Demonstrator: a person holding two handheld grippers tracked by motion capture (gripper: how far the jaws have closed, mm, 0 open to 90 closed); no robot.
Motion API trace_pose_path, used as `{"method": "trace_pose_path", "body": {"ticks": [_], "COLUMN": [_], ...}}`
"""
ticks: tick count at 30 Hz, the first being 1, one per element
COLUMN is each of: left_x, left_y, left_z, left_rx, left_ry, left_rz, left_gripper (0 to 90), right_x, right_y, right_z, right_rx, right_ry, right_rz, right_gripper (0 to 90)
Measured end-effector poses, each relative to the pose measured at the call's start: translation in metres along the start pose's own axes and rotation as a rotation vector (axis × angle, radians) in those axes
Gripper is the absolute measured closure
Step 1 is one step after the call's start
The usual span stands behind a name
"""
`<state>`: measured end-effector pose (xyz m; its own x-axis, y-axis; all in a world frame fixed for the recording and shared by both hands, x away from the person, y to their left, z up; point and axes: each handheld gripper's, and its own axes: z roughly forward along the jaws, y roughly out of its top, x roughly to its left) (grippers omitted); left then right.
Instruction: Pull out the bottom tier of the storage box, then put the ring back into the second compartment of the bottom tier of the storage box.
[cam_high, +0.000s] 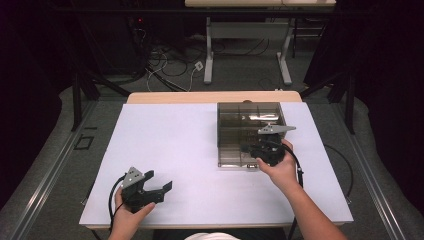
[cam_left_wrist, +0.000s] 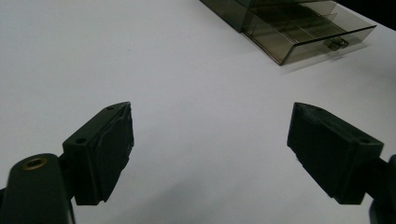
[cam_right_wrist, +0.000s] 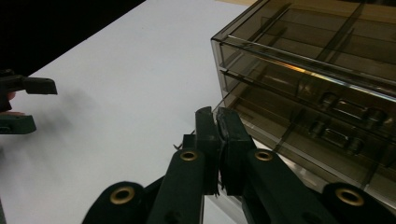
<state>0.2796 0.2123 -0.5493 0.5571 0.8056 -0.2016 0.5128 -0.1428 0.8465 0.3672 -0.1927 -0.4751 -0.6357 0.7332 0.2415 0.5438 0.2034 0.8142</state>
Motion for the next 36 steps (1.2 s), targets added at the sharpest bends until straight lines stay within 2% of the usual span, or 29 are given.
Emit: {"method": "trace_pose_path", "body": {"ticks": [10,36], "left_x": [0.001,0.001], "left_y": [-0.001,-0.004], "left_z": [-0.002,-0.006], "left_rx": [0.0,0.003], "left_ry": [0.003,0.022], "left_rz": [0.001,-0.005], "left_gripper": [14.8,14.8], "right_x": [-0.01,-0.02], "right_y": [0.0,-0.002], "right_z": [-0.001,0.011], "right_rx": [-0.013,0.001], "right_ry": [-0.044,-0.07], "right_rz": [0.004,0.011], "right_gripper": [88.6,88.6]}}
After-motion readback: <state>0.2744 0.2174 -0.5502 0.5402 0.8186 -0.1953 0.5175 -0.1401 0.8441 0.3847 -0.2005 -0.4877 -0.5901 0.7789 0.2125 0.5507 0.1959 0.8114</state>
